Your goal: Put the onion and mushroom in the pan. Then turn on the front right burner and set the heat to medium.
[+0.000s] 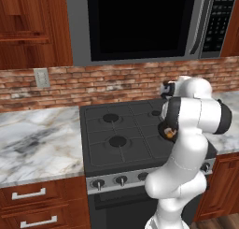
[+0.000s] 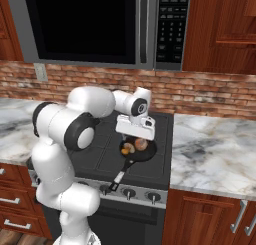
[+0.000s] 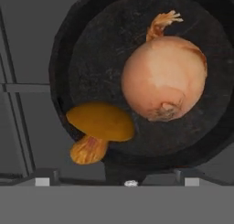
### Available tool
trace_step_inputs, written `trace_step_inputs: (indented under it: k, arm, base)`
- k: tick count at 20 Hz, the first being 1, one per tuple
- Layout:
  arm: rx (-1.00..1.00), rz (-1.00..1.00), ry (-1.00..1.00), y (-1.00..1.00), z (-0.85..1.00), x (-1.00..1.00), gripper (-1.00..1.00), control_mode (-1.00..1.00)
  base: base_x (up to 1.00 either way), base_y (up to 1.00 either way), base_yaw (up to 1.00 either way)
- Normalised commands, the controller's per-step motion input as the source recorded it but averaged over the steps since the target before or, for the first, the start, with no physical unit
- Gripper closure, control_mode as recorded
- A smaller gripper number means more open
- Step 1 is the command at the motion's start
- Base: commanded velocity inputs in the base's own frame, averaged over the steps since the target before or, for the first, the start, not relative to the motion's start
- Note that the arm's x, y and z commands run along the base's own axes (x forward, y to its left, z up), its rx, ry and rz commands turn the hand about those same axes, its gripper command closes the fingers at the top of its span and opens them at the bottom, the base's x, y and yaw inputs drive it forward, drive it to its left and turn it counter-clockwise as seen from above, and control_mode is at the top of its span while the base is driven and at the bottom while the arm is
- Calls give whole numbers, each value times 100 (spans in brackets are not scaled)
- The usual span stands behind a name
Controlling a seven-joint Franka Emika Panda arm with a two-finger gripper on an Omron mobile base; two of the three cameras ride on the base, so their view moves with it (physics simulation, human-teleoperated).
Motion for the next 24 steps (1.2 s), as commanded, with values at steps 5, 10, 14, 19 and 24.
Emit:
trace_step_inputs:
  k: [5,10,14,19,24]
  arm:
    - [0,0,-2,0,38,-61,-100,-100]
    - [0,0,-6,0,19,-80,-100,-100]
    - [0,0,-13,-1,0,-93,-100,-100]
    - [0,0,-20,0,0,-84,-100,-100]
    - [0,0,-26,-1,4,-64,-100,-100]
  base:
    - [0,0,0]
    - [0,0,0]
    - [0,0,0]
    - [0,0,0]
    - [0,0,0]
